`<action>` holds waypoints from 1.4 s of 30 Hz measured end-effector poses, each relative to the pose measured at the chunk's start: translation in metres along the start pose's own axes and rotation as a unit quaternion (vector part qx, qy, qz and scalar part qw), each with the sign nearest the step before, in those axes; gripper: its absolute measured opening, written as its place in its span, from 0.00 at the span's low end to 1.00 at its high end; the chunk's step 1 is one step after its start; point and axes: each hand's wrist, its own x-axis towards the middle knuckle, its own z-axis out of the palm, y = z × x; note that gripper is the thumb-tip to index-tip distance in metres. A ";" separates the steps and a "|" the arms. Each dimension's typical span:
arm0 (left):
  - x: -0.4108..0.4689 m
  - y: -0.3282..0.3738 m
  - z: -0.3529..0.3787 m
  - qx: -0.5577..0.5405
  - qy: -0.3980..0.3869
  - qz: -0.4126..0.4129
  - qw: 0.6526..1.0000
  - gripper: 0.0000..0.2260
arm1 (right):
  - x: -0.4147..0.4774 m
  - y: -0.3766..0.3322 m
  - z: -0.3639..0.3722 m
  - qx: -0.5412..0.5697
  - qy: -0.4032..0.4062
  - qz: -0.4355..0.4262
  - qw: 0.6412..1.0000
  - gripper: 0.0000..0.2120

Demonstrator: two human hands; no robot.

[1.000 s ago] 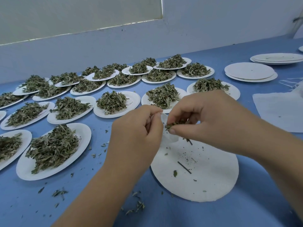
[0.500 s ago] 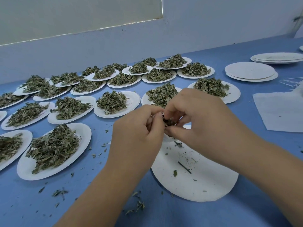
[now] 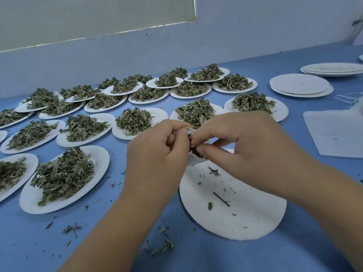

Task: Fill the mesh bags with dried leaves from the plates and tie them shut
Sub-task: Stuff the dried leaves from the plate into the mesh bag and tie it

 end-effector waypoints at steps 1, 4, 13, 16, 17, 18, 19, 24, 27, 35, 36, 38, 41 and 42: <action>0.000 0.000 -0.001 -0.001 0.000 -0.001 1.000 0.08 | 0.000 0.001 -0.001 0.020 0.018 0.002 1.000 0.07; 0.002 0.000 -0.004 -0.009 0.001 -0.007 1.000 0.11 | -0.001 0.004 -0.004 0.055 0.060 0.019 0.997 0.09; 0.002 0.002 -0.004 -0.036 0.003 -0.022 0.999 0.13 | 0.000 0.003 0.006 -0.098 -0.051 -0.072 0.991 0.20; 0.001 0.002 -0.003 -0.030 0.000 -0.023 0.999 0.13 | 0.000 0.005 0.008 -0.111 -0.078 -0.079 0.988 0.23; 0.001 0.002 -0.003 -0.028 0.001 -0.024 0.999 0.12 | 0.000 0.005 0.007 -0.109 -0.078 -0.081 0.988 0.23; 0.001 0.002 -0.004 -0.029 0.003 -0.025 0.999 0.11 | 0.000 0.004 0.006 -0.100 -0.069 -0.084 0.989 0.23; 0.001 0.002 -0.005 -0.032 0.005 -0.026 0.999 0.10 | -0.001 0.004 0.005 -0.085 -0.054 -0.087 0.991 0.22; 0.005 0.001 -0.011 -0.088 0.020 -0.060 0.994 0.09 | 0.000 0.009 -0.007 -0.028 -0.023 -0.058 0.998 0.23; 0.006 0.002 -0.011 -0.115 0.022 -0.084 0.990 0.09 | 0.000 0.009 -0.007 -0.062 -0.056 -0.047 0.995 0.23; 0.003 0.002 -0.009 -0.092 -0.005 -0.035 0.995 0.10 | 0.002 0.007 -0.003 -0.023 -0.117 -0.043 0.992 0.21; 0.004 0.000 -0.010 -0.091 0.002 -0.037 0.995 0.10 | 0.002 0.007 -0.006 0.018 -0.090 -0.027 0.995 0.21; 0.005 -0.002 -0.013 -0.098 0.017 -0.052 0.994 0.10 | 0.001 0.010 -0.012 0.073 -0.028 0.007 0.997 0.18; 0.007 -0.005 -0.016 -0.094 0.033 -0.059 0.993 0.09 | 0.002 0.016 -0.016 0.084 0.030 0.059 0.994 0.15; 0.007 -0.005 -0.017 -0.091 0.035 -0.059 0.993 0.09 | 0.003 0.018 -0.016 0.069 0.023 0.077 0.994 0.12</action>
